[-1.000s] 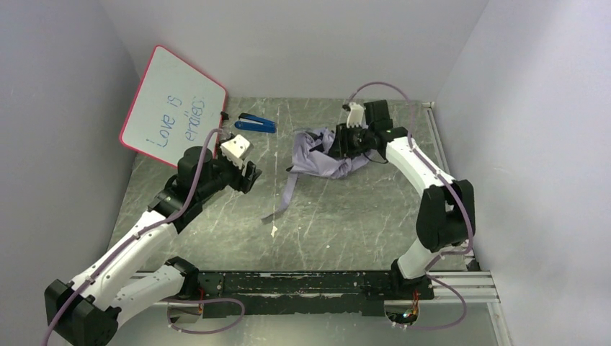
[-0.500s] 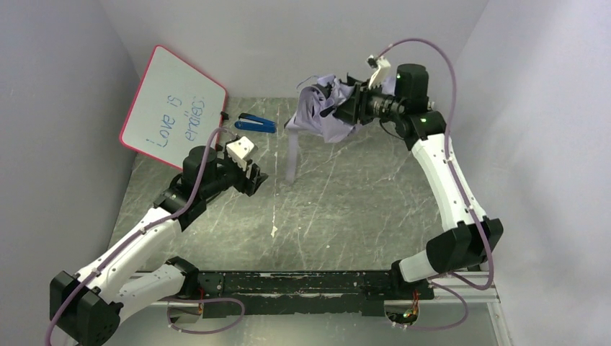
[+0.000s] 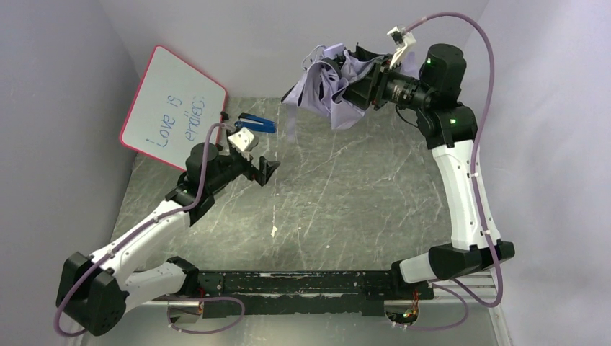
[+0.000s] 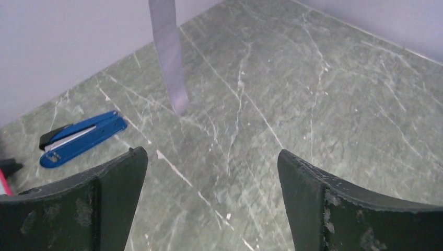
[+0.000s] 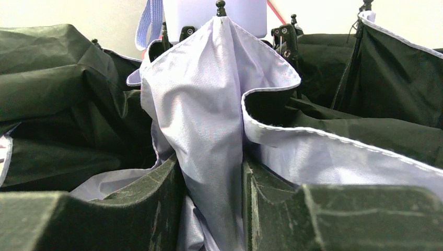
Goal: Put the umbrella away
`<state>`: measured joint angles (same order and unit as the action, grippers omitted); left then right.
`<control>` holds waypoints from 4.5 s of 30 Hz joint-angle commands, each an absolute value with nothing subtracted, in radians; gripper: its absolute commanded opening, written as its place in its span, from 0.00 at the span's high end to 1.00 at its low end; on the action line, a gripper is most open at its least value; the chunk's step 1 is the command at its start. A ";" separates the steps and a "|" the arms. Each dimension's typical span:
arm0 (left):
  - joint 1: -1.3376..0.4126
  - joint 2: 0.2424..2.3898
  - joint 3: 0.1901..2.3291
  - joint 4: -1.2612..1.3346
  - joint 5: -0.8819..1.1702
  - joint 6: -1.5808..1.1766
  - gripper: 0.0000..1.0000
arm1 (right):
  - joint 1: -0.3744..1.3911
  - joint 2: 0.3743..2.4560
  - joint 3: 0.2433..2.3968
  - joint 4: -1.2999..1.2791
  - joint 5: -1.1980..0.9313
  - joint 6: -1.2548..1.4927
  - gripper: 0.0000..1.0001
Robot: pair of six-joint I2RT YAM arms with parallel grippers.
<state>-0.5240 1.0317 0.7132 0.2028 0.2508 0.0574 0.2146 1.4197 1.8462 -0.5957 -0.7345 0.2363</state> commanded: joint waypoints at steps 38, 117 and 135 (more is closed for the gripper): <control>-0.514 1.292 0.774 0.839 0.795 -0.199 0.95 | 0.206 1.291 1.894 -0.573 -0.768 0.305 1.00; -0.632 0.857 0.566 -0.121 0.740 -0.502 0.95 | 0.325 1.406 1.214 -0.285 -0.576 -0.074 0.93; -0.713 0.720 0.268 -0.176 0.398 -0.803 0.95 | 0.625 1.773 1.255 -0.479 -0.414 -0.189 0.67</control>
